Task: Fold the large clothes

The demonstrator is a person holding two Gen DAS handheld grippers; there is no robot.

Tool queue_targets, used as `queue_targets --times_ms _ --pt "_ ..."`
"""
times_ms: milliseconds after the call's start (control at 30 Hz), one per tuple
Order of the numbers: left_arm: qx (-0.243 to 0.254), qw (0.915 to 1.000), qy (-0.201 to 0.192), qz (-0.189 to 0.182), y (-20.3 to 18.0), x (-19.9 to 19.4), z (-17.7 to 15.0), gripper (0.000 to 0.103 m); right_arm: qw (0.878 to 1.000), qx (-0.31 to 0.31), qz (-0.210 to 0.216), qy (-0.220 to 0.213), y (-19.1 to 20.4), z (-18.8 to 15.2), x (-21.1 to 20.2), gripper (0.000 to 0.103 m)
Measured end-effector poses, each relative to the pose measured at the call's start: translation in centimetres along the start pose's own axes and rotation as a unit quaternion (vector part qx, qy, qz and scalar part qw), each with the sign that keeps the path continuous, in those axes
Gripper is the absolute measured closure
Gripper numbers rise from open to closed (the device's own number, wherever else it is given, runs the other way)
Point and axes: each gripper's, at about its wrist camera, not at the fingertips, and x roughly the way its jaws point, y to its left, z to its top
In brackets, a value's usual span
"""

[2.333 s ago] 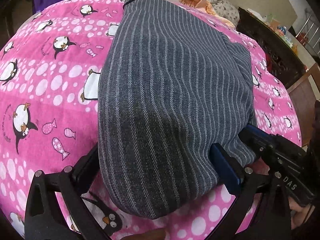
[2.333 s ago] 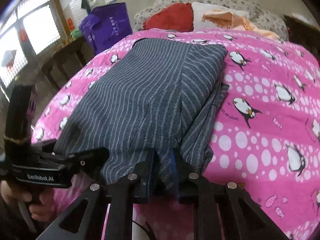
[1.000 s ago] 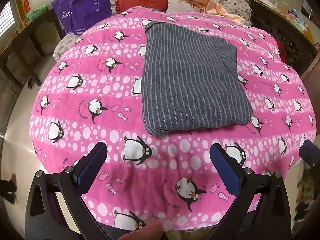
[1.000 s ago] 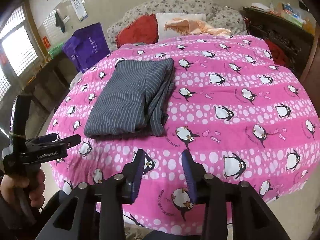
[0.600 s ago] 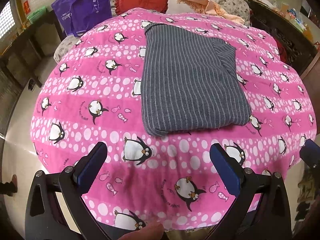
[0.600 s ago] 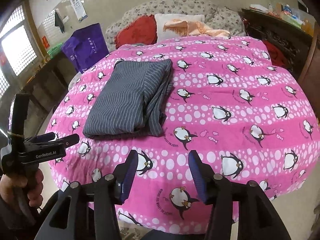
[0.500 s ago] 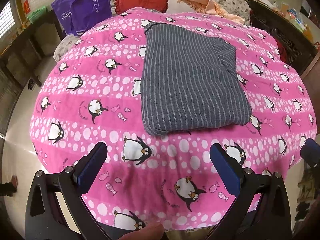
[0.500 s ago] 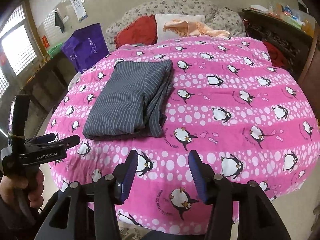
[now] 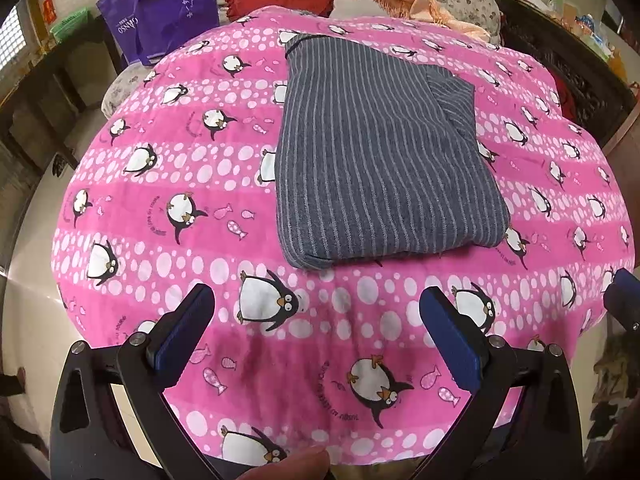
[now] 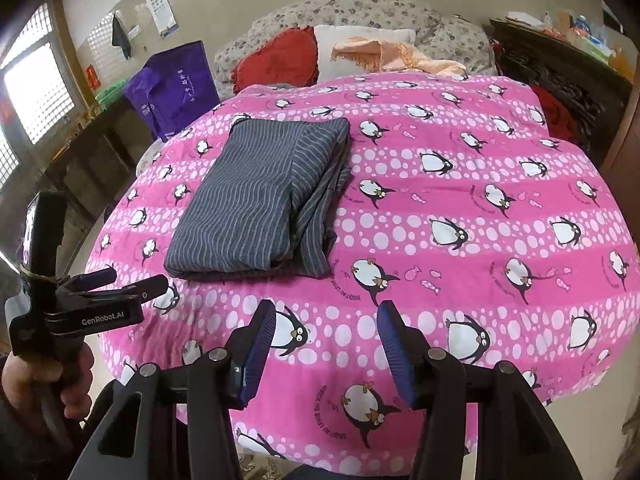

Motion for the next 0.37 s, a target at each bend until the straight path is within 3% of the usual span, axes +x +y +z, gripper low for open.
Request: queue_targets --times_ms 267,367 --pt "-0.012 0.9995 0.000 -0.030 0.42 0.65 -0.07 0.000 1.000 -0.004 -0.001 0.006 0.18 0.36 0.65 0.053" --pt "-0.009 0.9998 -0.004 -0.016 0.38 0.74 -0.01 0.000 1.000 -0.006 -0.003 0.007 0.34 0.33 0.77 0.053"
